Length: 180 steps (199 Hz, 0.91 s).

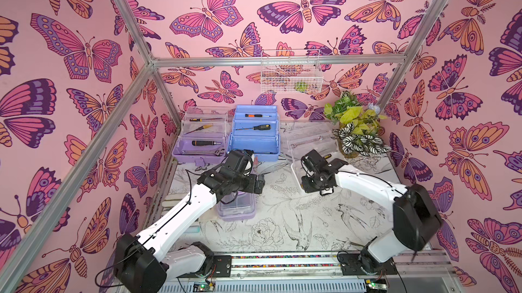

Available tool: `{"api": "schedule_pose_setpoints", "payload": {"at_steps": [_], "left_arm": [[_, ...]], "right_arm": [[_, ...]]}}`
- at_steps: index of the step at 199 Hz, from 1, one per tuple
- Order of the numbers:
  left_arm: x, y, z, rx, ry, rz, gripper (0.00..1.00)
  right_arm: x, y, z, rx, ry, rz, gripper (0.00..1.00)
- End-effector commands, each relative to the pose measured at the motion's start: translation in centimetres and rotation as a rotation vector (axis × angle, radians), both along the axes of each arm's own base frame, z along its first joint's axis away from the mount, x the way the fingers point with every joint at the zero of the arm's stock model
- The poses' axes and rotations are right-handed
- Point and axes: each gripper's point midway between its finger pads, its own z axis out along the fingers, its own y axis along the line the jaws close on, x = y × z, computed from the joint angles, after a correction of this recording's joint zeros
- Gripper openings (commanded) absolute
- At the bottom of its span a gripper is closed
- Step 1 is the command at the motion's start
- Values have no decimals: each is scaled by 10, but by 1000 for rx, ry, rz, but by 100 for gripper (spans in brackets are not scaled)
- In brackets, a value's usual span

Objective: Close toolboxes
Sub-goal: Move the toolbox to the center of the board.

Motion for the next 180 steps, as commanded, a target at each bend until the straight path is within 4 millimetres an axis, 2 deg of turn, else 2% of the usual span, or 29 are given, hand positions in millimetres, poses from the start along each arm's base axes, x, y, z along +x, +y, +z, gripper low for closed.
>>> {"api": "schedule_pose_setpoints", "payload": {"at_steps": [1, 14, 28, 46, 66, 92, 127, 151, 180], "left_arm": [[8, 1, 1, 8, -21, 49, 100], [10, 0, 2, 10, -35, 52, 100], [11, -1, 3, 13, -53, 56, 100], [11, -2, 5, -6, -61, 55, 100], [7, -8, 14, -61, -74, 50, 100], [7, -8, 23, -93, -107, 57, 99], [0, -8, 26, -118, -108, 49, 99], [-3, -4, 27, -117, -118, 52, 99], [-3, -4, 26, -118, -116, 56, 98]], "right_arm": [[-24, -52, 24, -79, -14, -259, 43], [-26, -79, 35, -76, -61, -380, 53], [-28, -107, 35, -41, -99, -524, 63], [-30, -127, 30, 33, -97, -656, 67], [-22, -122, 34, 114, -122, -690, 67], [-5, -109, 25, 176, -132, -700, 67], [7, -111, 7, 39, -57, -661, 67], [4, -101, -12, 51, 13, -641, 66], [-7, -107, -24, 14, 29, -635, 59]]}}
